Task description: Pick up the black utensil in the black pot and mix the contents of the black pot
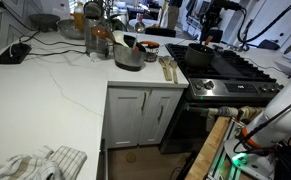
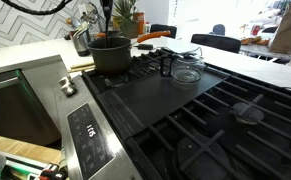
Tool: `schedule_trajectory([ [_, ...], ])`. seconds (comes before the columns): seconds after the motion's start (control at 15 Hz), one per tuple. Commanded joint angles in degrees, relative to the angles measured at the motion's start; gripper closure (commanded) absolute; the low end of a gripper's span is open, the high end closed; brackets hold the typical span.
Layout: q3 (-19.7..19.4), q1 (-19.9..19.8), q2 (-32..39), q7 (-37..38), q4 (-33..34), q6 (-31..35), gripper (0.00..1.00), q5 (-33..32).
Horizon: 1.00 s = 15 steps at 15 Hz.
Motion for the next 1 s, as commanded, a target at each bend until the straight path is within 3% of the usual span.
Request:
schedule_trajectory([
  [0.0,-0.6,-0.5,0.3,-0.5,-0.5,-4.8,0.91,-2.2],
  [0.47,-2.4,-1.9,1.5,4.4,0.0,-3.6,0.91,-6.1],
  [0.87,-2.1,-1.6,-0.2,4.7,-1.9,3.1,0.91,-5.2],
  [0.93,-1.9,-1.5,-0.7,4.0,-2.2,3.5,0.41,-4.8],
])
